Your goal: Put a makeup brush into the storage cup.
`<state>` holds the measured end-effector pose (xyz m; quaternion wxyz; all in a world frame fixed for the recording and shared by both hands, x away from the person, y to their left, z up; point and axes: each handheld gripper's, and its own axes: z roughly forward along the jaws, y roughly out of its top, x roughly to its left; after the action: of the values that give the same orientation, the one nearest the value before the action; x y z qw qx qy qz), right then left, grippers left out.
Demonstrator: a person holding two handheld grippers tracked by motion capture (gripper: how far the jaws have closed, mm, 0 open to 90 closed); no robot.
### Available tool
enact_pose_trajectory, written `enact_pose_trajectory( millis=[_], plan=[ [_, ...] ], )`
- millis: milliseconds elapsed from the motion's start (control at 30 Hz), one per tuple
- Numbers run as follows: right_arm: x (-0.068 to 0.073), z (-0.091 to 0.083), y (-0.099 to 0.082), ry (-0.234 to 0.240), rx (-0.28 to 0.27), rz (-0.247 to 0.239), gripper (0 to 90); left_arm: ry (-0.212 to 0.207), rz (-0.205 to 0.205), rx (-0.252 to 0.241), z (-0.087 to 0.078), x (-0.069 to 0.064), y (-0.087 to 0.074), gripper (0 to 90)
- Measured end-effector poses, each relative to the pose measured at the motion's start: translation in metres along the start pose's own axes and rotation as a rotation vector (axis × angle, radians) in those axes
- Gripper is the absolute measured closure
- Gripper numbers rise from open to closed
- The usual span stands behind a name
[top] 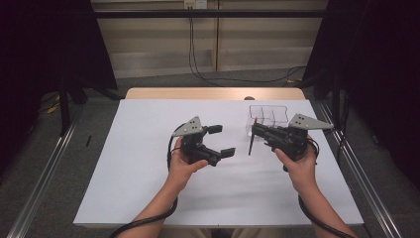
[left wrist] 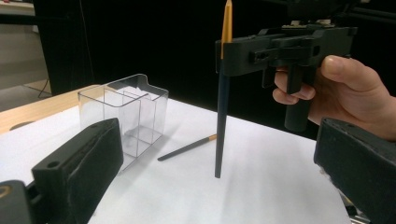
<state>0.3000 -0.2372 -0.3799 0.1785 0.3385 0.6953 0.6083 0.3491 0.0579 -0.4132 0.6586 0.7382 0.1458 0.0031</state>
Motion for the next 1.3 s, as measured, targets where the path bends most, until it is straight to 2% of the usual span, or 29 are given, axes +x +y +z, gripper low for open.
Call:
enact_pose_trajectory(
  millis=[133,333,633,1300],
  plan=[
    [0.000,0.000,0.000,-0.002,0.003,-0.005,83.9,0.004,0.004,0.015,-0.010,0.001,0.001,0.8],
    [0.000,-0.001,0.001,-0.002,0.006,-0.007,83.9,0.000,0.023,0.009,-0.024,0.004,-0.001,0.8],
    [-0.001,-0.002,-0.001,-0.005,0.006,-0.007,83.8,0.045,0.049,0.033,-0.047,0.004,-0.002,0.6],
    [-0.001,-0.007,-0.001,-0.015,0.006,-0.015,83.9,0.091,0.076,0.045,-0.082,0.004,-0.005,0.7]
  ],
)
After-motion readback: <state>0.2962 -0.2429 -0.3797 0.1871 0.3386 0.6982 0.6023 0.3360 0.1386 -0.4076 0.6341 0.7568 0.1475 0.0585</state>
